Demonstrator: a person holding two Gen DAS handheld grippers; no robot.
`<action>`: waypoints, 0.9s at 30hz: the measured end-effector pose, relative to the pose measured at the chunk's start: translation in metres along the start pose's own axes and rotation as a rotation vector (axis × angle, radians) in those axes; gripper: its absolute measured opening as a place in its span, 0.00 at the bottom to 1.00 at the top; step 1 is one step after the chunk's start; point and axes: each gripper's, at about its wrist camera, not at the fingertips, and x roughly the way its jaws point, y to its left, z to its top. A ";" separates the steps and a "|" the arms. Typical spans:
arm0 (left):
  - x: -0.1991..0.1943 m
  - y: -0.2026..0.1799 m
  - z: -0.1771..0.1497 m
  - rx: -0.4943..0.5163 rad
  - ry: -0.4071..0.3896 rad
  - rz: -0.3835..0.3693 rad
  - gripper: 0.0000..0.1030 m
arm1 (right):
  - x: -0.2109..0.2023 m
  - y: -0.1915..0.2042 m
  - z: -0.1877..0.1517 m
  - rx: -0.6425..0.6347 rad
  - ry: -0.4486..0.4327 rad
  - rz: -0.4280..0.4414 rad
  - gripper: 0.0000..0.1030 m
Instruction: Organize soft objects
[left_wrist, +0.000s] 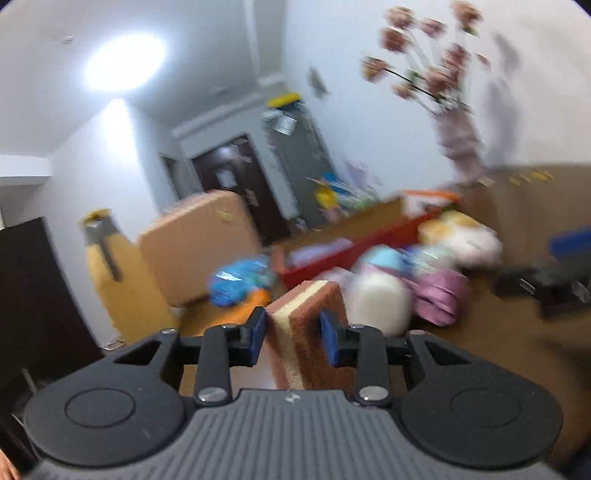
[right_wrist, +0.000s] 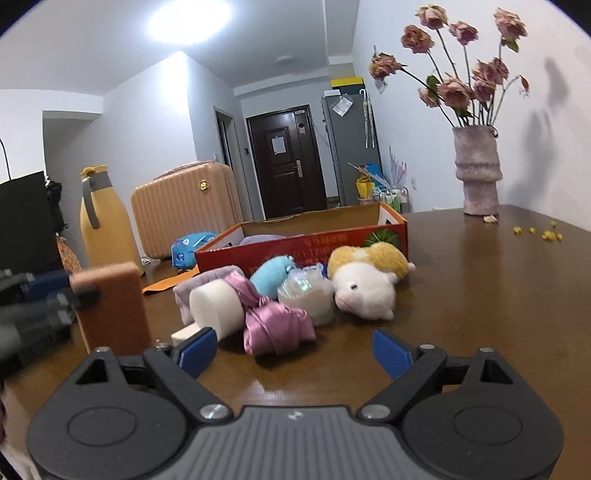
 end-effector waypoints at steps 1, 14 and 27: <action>-0.003 -0.011 -0.001 0.005 0.004 -0.026 0.38 | -0.005 -0.002 -0.002 0.004 0.000 0.001 0.88; 0.001 0.003 0.006 -0.301 0.118 -0.323 0.76 | -0.046 -0.038 -0.011 0.107 -0.009 -0.058 0.86; 0.055 0.041 -0.024 -0.637 0.335 -0.435 0.19 | 0.025 -0.007 -0.013 0.209 0.158 0.156 0.25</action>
